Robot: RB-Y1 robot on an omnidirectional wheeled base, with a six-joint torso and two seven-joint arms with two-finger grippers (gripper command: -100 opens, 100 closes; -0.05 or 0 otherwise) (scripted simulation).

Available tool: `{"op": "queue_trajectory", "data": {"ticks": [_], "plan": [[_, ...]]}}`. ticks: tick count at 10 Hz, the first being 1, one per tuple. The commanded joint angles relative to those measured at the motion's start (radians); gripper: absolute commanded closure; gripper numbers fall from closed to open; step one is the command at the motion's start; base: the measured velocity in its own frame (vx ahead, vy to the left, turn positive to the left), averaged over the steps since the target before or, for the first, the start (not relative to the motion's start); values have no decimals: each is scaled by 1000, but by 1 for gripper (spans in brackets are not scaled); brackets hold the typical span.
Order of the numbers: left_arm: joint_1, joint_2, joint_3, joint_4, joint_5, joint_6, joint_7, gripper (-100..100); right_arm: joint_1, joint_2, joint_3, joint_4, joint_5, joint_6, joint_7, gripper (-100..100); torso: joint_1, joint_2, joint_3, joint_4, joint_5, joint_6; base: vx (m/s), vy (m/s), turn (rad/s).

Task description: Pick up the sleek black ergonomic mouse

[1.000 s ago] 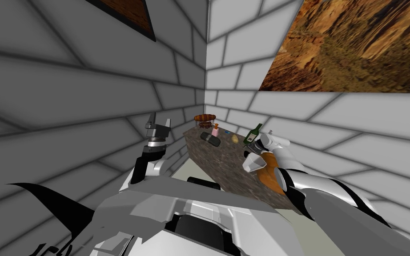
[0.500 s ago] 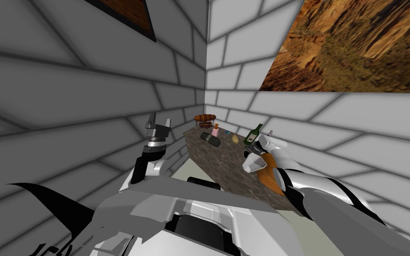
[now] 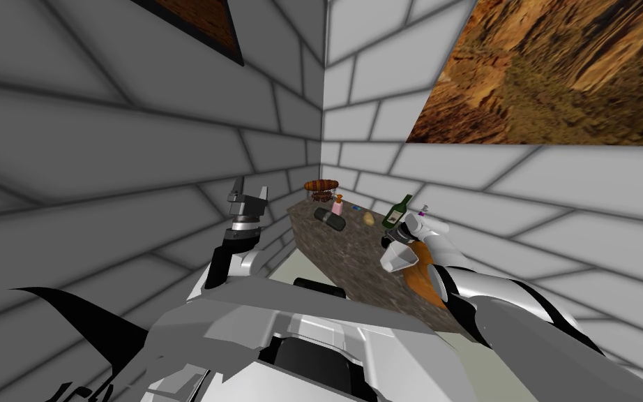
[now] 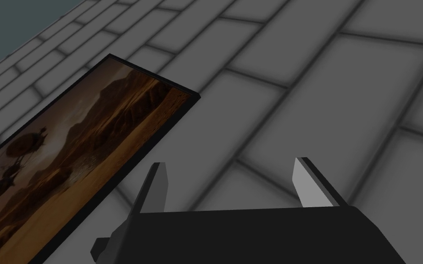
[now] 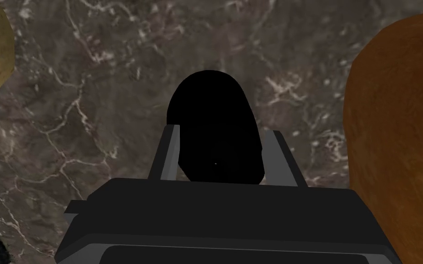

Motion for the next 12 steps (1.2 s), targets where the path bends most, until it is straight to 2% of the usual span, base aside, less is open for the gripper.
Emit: {"op": "queue_trajectory", "data": {"ticks": [1, 2, 3, 4, 5, 6, 7, 9, 11, 12], "plan": [[0, 0, 0, 0, 0, 0, 0, 0, 0, 0, 0, 0, 0, 0, 0, 100, 0, 0, 0, 0, 0, 0, 0, 0, 0], [0, 0, 0, 0, 0, 0, 0, 0, 0, 0, 0, 0, 0, 0, 0, 100, 0, 0, 0, 0, 0, 0, 0, 0, 0], [0, 0, 0, 0, 0, 0, 0, 0, 0, 0, 0, 0, 0, 0, 0, 0, 0, 0, 0, 0, 0, 0, 0, 0, 0], [0, 0, 0, 0, 0, 0, 0, 0, -14, -6, -9, -12, 6, -29, -1, 100, 0, 0, 0, 0, 0, 0, -14, 8, -19], [0, 0, 0, 0, 0, 0, 0, 0, -8, -4, -6, -7, 3, -14, 0, 100, 0, 0, 0, 0, 0, 0, -6, 6, 6], [0, 0, 0, 0, 0, 0, 0, 0, -10, -4, -7, -9, 3, -17, 0, 0, 0, 0, 0, -1, 0, 1, 0, 0, 0], [0, 0, 0, 0, 0, 0, 0, 0, -39, -37, 9, -32, 5, -1, -7, -100, -1, 0, -1, -1, 0, 1, -83, 63, 43], [0, 0, 0, 0, 0, 0, 0, 0, -52, -54, 18, -42, 5, 8, -11, -100, 4, 6, 3, 1, 1, 1, -99, 72, 11], [0, 0, 0, 0, 0, 0, 0, 0, -87, -88, 20, -58, 15, 14, -8, -100, 1, 4, 2, 0, 0, 1, -25, 22, 11], [0, 0, 0, 0, 0, 0, 0, 0, -87, -88, 20, -58, 15, 14, -8, -100, 0, 1, 0, 0, 0, 1, 13, 6, -1]]}}
